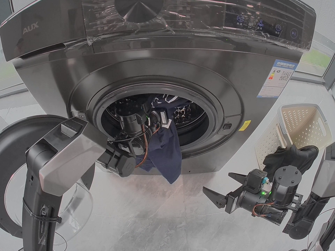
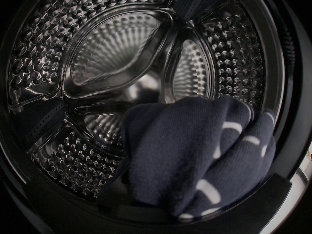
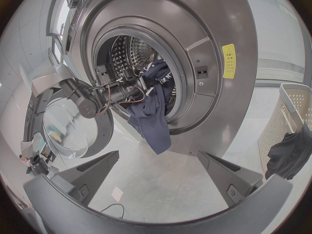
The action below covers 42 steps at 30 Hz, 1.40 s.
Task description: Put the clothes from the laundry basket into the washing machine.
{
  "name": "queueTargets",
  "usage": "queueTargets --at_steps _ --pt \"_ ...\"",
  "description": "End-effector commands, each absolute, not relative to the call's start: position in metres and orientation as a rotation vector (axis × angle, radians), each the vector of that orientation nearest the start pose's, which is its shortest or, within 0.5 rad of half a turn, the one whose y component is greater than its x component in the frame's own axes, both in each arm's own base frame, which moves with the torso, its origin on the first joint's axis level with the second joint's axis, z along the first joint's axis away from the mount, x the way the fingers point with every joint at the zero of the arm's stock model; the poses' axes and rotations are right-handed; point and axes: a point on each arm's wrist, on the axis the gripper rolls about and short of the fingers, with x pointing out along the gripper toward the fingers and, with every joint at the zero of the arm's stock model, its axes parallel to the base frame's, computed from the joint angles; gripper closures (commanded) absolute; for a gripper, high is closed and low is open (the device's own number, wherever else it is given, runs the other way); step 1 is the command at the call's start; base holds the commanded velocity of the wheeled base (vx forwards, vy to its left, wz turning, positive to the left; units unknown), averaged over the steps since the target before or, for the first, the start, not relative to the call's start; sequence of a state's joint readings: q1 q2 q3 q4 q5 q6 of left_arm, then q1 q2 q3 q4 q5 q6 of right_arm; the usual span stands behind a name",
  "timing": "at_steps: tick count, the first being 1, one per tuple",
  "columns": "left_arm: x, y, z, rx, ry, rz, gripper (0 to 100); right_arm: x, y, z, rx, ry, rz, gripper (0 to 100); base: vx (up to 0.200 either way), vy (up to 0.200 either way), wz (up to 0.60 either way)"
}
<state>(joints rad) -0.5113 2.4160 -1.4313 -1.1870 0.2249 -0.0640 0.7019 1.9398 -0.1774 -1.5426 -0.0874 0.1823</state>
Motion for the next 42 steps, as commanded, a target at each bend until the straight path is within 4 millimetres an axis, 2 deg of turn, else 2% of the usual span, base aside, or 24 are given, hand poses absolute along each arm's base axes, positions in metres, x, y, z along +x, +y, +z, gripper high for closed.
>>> queueTargets --at_steps 1,13,14,23,27,33,36,37,42 --pt "0.442 -0.235 0.103 -0.133 -0.167 -0.269 100 0.192 0.16 0.068 0.085 0.274 0.59 0 0.0 0.0 0.0" --pt "0.447 -0.236 0.113 -0.153 -0.175 -0.254 100 0.192 0.16 0.068 0.085 0.274 0.59 0 0.0 0.0 0.0" --pt "0.447 -0.236 0.113 -0.158 -0.17 -0.253 0 0.192 0.16 0.068 0.084 0.275 0.59 0 0.0 0.0 0.0" --pt "0.442 -0.238 0.119 -0.203 -0.16 -0.262 0 0.192 0.16 0.067 0.084 0.276 0.589 0 0.0 0.0 0.0" --pt "0.43 -0.236 0.128 -0.207 -0.123 -0.269 0 0.193 0.161 0.065 0.079 0.286 0.588 0 0.0 0.0 0.0" --pt "0.406 -0.227 0.131 -0.17 -0.023 -0.277 0 0.193 0.161 0.065 0.079 0.286 0.588 0 0.0 0.0 0.0" --pt "0.397 -0.222 0.121 -0.135 0.059 -0.29 0 0.193 0.161 0.065 0.081 0.287 0.59 0 0.0 0.0 0.0" --pt "0.394 -0.222 0.112 -0.119 0.102 -0.305 0 0.193 0.162 0.064 0.08 0.288 0.591 0 0.0 0.0 0.0" --pt "0.398 -0.226 0.083 -0.089 0.158 -0.31 0 0.193 0.162 0.063 0.076 0.294 0.59 0 0.0 0.0 0.0"
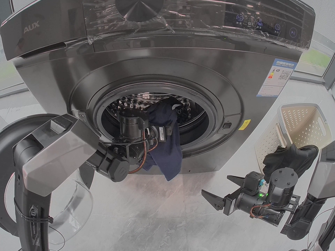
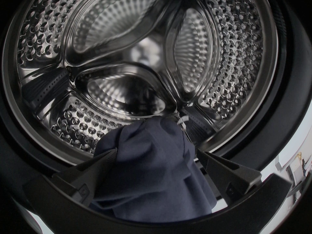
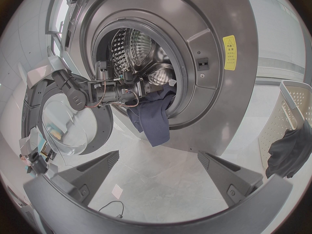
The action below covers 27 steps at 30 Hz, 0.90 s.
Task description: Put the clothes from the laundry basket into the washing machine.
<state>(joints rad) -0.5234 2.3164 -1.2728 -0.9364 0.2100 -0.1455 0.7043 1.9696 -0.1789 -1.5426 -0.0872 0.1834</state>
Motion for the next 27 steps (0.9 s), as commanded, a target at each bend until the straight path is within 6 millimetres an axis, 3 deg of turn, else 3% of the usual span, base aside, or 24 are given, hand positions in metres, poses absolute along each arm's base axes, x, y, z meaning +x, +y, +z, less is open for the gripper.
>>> queueTargets --at_steps 1,7,8,15,18,22,27 --pt "0.4 -0.226 0.078 -0.087 0.165 -0.306 0 0.193 0.162 0.063 0.077 0.294 0.59 0 0.0 0.0 0.0" --pt "0.416 -0.23 0.071 -0.094 0.149 -0.3 0 0.193 0.162 0.062 0.076 0.297 0.59 0 0.0 0.0 0.0" --pt "0.417 -0.231 0.073 -0.096 0.143 -0.3 100 0.193 0.162 0.062 0.077 0.296 0.59 0 0.0 0.0 0.0" --pt "0.437 -0.241 0.08 -0.127 0.083 -0.278 100 0.194 0.162 0.061 0.075 0.3 0.591 0 0.0 0.0 0.0" --pt "0.449 -0.247 0.092 -0.193 -0.004 -0.252 100 0.194 0.162 0.061 0.076 0.299 0.59 0 0.0 0.0 0.0" --pt "0.456 -0.248 0.105 -0.246 -0.064 -0.231 100 0.194 0.162 0.061 0.076 0.299 0.59 0 0.0 0.0 0.0" --pt "0.458 -0.243 0.108 -0.255 -0.083 -0.217 100 0.194 0.162 0.061 0.075 0.3 0.591 0 0.0 0.0 0.0"
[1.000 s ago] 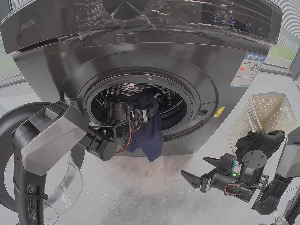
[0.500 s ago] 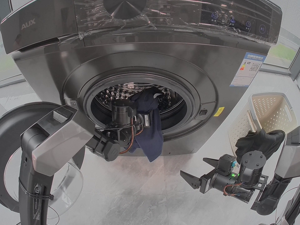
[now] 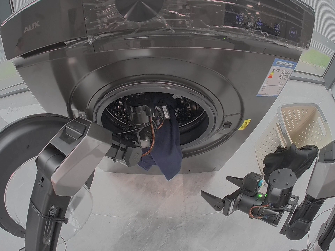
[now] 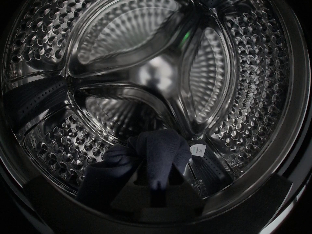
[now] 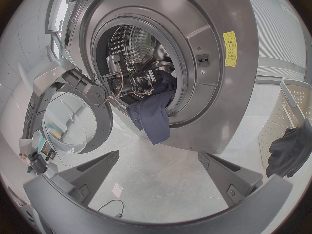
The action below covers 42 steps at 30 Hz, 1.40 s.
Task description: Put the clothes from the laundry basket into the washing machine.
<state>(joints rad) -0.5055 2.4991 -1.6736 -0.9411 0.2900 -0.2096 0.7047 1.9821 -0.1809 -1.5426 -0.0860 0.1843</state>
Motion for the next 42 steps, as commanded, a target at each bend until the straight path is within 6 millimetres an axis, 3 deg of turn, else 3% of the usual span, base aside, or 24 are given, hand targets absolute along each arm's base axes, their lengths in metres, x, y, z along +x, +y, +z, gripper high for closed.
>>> queueTargets --at_steps 1,2,7,9,15,27,28,35,42 --pt "0.456 -0.242 0.106 -0.253 -0.078 -0.217 100 0.194 0.162 0.061 0.075 0.3 0.591 0 0.0 0.0 0.0" --pt "0.455 -0.241 0.105 -0.248 -0.072 -0.216 0 0.193 0.162 0.061 0.074 0.301 0.589 0 0.0 0.0 0.0" --pt "0.427 -0.236 0.108 -0.208 0.033 -0.242 0 0.194 0.162 0.061 0.075 0.301 0.589 0 0.0 0.0 0.0" --pt "0.41 -0.244 0.101 -0.176 0.11 -0.283 0 0.194 0.162 0.061 0.076 0.299 0.59 0 0.0 0.0 0.0" --pt "0.389 -0.246 0.084 -0.121 0.22 -0.339 0 0.193 0.162 0.061 0.077 0.302 0.59 0 0.0 0.0 0.0" --pt "0.392 -0.242 0.058 -0.081 0.275 -0.322 0 0.194 0.162 0.061 0.078 0.301 0.591 0 0.0 0.0 0.0" --pt "0.392 -0.241 0.057 -0.079 0.277 -0.321 100 0.194 0.162 0.061 0.078 0.301 0.591 0 0.0 0.0 0.0" --pt "0.395 -0.243 0.059 -0.078 0.26 -0.323 100 0.194 0.163 0.061 0.079 0.3 0.591 0 0.0 0.0 0.0" --pt "0.409 -0.243 0.087 -0.133 0.145 -0.305 100 0.194 0.163 0.061 0.079 0.298 0.591 0 0.0 0.0 0.0"
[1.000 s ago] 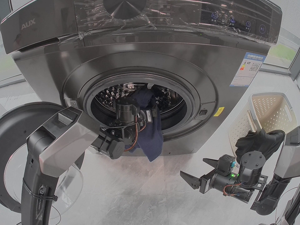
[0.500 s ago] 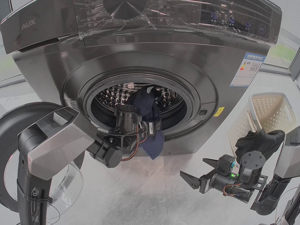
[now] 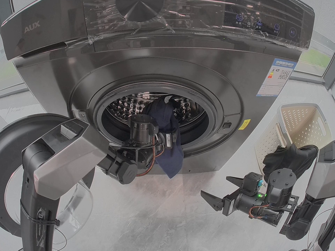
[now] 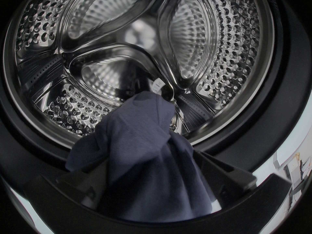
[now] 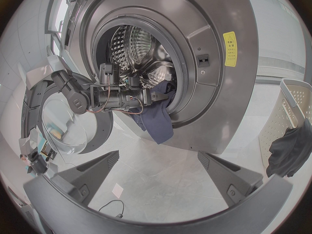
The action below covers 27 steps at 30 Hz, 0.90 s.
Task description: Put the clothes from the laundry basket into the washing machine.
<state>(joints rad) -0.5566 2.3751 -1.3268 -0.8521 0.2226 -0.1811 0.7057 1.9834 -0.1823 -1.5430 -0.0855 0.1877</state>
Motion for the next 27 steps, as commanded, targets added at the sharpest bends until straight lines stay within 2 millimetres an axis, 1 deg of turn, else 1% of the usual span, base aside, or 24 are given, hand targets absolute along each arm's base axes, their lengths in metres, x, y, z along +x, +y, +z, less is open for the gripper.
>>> queueTargets --at_steps 1,3,7,11,16,17,18,20,22,24,25,27 --pt "0.41 -0.242 0.089 -0.139 0.134 -0.305 100 0.194 0.163 0.062 0.08 0.297 0.591 0 0.0 0.0 0.0" --pt "0.41 -0.24 0.093 -0.146 0.114 -0.302 100 0.194 0.163 0.061 0.079 0.298 0.591 0 0.0 0.0 0.0" --pt "0.404 -0.237 0.102 -0.146 0.106 -0.305 100 0.194 0.163 0.061 0.079 0.298 0.592 0 0.0 0.0 0.0" --pt "0.401 -0.239 0.113 -0.158 0.08 -0.315 100 0.194 0.163 0.061 0.079 0.298 0.592 0 0.0 0.0 0.0" --pt "0.405 -0.241 0.122 -0.183 0.015 -0.313 100 0.194 0.163 0.061 0.078 0.3 0.592 0 0.0 0.0 0.0" --pt "0.408 -0.241 0.127 -0.201 -0.028 -0.303 100 0.194 0.163 0.061 0.078 0.3 0.592 0 0.0 0.0 0.0" --pt "0.41 -0.242 0.129 -0.21 -0.05 -0.298 100 0.194 0.163 0.061 0.079 0.298 0.592 0 0.0 0.0 0.0" --pt "0.415 -0.242 0.129 -0.22 -0.074 -0.29 100 0.194 0.163 0.061 0.078 0.3 0.592 0 0.0 0.0 0.0" --pt "0.414 -0.242 0.129 -0.221 -0.075 -0.29 100 0.194 0.163 0.061 0.078 0.3 0.592 0 0.0 0.0 0.0" --pt "0.411 -0.241 0.127 -0.213 -0.061 -0.289 100 0.194 0.163 0.061 0.078 0.3 0.592 0 0.0 0.0 0.0" --pt "0.406 -0.242 0.12 -0.197 -0.028 -0.295 100 0.194 0.163 0.061 0.078 0.3 0.592 0 0.0 0.0 0.0" --pt "0.399 -0.24 0.12 -0.186 -0.011 -0.3 100 0.194 0.163 0.061 0.078 0.3 0.592 0 0.0 0.0 0.0"
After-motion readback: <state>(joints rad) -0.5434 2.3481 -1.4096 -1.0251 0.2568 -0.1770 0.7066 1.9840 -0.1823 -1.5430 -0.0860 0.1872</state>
